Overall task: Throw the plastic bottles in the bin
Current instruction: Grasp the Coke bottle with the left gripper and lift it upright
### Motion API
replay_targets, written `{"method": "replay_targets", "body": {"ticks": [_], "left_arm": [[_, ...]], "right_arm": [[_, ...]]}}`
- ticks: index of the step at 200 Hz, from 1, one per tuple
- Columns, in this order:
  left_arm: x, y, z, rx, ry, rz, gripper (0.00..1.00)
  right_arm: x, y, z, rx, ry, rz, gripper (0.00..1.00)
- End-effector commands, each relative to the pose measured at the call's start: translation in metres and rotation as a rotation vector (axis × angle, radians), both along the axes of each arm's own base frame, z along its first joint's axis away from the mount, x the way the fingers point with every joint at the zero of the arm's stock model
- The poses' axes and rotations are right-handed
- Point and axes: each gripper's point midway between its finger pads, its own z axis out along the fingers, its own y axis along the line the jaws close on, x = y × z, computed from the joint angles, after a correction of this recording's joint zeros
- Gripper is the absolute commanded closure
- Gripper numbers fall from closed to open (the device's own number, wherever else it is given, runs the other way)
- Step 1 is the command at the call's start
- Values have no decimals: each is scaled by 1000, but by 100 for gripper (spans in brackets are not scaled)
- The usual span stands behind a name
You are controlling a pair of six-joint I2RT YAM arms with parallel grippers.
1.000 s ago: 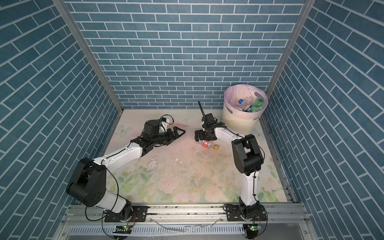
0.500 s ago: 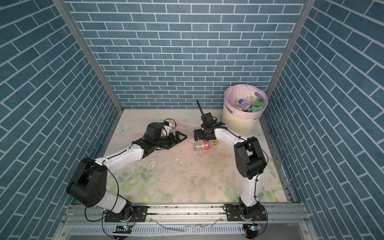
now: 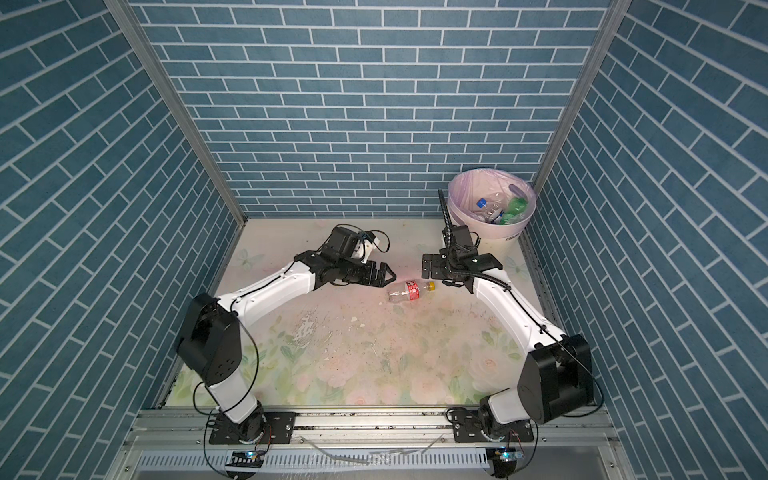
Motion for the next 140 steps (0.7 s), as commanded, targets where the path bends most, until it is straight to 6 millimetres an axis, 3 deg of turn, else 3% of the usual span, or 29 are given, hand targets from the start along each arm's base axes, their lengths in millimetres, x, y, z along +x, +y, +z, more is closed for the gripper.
{"method": "replay_targets", "body": {"ticks": [1,24,51,140], "left_arm": [[-14,4,-31,187,-5,-154,1],[-15,-12,-40,247,-60,-268,1],[-14,-25,-64,355,-69,-359,1],[5,-51,-99,452,-124,-420,5]], "right_arm": [[-22,-19,-5,6,37,-63,1],[-35,-33,-1,18,26,-92,1],[-45,-47,-5,35,34,-122,1],[-57,-52,-6,134,24,-123,1]]}}
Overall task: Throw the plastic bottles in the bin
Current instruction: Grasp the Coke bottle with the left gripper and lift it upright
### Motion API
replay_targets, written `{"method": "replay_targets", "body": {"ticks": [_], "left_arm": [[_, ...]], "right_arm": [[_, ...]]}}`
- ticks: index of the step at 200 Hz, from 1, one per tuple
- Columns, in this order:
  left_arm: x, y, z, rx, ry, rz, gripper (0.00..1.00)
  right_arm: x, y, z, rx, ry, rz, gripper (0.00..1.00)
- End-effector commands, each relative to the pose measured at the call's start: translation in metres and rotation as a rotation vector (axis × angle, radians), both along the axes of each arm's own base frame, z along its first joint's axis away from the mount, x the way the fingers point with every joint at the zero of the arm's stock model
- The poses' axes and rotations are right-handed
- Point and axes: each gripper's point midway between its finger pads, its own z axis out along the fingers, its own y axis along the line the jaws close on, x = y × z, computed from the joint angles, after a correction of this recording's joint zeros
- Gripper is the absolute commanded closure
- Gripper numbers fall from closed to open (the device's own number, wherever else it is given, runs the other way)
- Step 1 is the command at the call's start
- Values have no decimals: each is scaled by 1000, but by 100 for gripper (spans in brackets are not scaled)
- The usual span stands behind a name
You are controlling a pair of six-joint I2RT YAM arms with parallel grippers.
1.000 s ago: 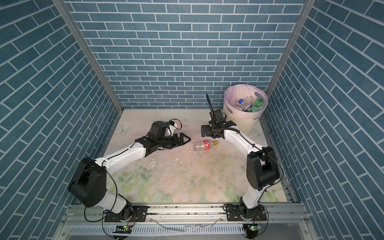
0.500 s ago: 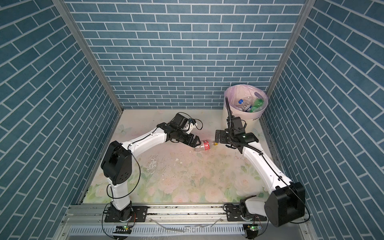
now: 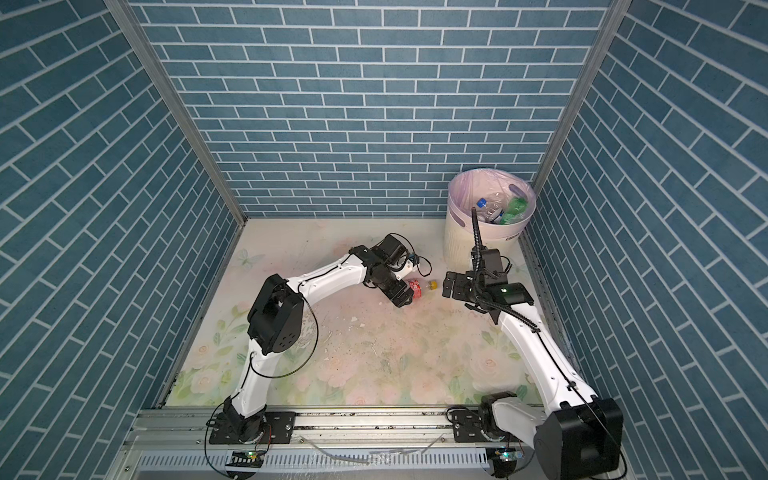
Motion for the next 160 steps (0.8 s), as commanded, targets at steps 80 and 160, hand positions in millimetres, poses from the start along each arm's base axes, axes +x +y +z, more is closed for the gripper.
{"method": "replay_targets", "body": {"ticks": [80,160], "left_arm": [[17,-12,-27,31,-24,14,9],[13,-17,-38,-26,18,63,43]], "right_arm": [[-8,-1,2,80,-18,-8,1],[-4,-6,1,105,-15,-30,1]]}}
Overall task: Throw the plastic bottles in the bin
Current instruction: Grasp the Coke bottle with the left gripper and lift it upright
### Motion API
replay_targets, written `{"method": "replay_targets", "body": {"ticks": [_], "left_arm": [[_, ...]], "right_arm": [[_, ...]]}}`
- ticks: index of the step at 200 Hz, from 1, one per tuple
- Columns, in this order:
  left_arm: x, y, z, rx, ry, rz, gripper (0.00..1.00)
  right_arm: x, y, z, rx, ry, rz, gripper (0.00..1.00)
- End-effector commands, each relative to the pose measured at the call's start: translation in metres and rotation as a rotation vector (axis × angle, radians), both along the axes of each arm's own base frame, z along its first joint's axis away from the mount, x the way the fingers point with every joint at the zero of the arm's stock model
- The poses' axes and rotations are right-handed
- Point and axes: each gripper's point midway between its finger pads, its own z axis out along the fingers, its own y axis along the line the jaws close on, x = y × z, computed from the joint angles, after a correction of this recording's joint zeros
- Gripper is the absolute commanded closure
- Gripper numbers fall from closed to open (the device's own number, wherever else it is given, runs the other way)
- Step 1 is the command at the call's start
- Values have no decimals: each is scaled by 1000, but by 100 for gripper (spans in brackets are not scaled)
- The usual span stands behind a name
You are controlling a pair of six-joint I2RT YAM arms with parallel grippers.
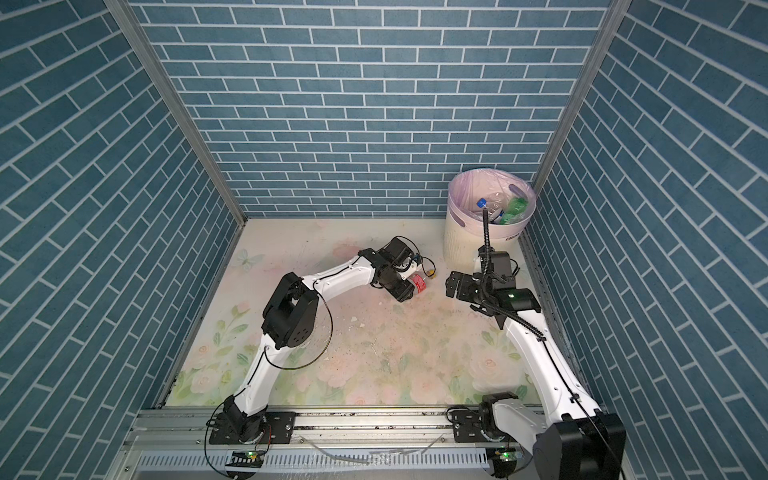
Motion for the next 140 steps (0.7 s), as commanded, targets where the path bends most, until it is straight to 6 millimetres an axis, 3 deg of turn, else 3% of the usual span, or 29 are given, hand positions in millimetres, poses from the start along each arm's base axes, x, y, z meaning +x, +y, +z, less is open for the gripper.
{"method": "replay_targets", "body": {"ticks": [1,32,87,140], "left_arm": [[-7,-1,-9,-15,37,10,43],[-12,4,-3,-52,65,40,44],[-11,16,67,-420,78,205,41],[-13,27,107,-649,122,277,40]], "right_arm": [[-2,1,-6,41,14,-20,1],[1,4,-9,90,19,-38,1],[7,20,-7,254,-19,-64,1],[32,43,5,443,-66,-77,1]]}}
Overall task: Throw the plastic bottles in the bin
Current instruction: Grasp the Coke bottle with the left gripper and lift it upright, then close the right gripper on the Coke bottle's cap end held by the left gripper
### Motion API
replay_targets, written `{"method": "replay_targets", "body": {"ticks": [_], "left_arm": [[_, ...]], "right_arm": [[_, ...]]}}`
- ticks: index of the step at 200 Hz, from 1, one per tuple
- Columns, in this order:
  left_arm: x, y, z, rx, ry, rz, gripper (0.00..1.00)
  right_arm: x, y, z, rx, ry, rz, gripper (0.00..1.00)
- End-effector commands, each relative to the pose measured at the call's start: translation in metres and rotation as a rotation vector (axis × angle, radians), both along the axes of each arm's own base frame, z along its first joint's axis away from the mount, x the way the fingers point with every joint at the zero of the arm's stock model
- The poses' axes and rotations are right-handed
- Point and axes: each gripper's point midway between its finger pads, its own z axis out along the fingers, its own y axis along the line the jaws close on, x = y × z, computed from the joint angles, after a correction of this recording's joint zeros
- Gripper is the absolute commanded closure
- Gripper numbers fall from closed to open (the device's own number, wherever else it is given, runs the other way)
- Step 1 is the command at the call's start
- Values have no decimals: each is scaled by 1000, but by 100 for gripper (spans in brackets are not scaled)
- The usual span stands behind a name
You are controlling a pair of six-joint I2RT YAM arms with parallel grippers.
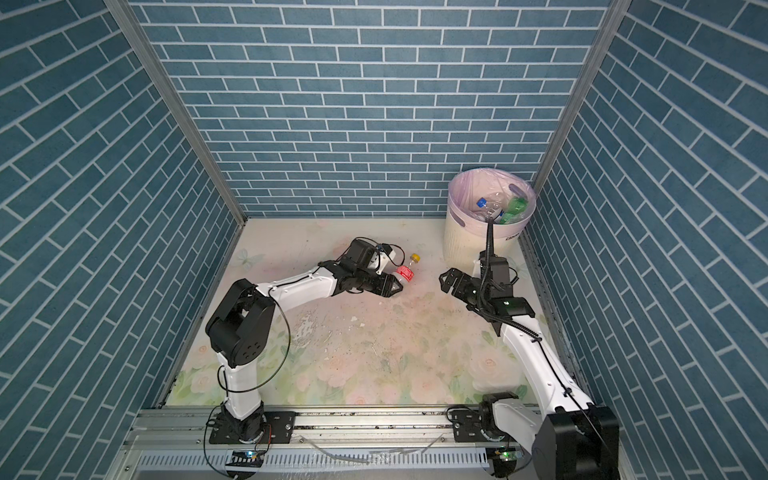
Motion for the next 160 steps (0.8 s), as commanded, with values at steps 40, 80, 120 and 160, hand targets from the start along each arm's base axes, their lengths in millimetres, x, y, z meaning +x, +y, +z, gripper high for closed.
{"method": "replay_targets", "body": {"ticks": [40,80,120,160], "left_arm": [[2,-17,55,-270,-7,29,40],[-2,-19,74,-332,-12,26,39],[-9,-15,81,-345,-19,25,39],[-10,-15,88,-365,-29,29,39]], "right_arm": [[35,60,25,136,-67,67,4],[56,95,27,163,-78,113,7],[73,114,33,235,-85,138,11],[84,134,37,290,-90,164,15]]}}
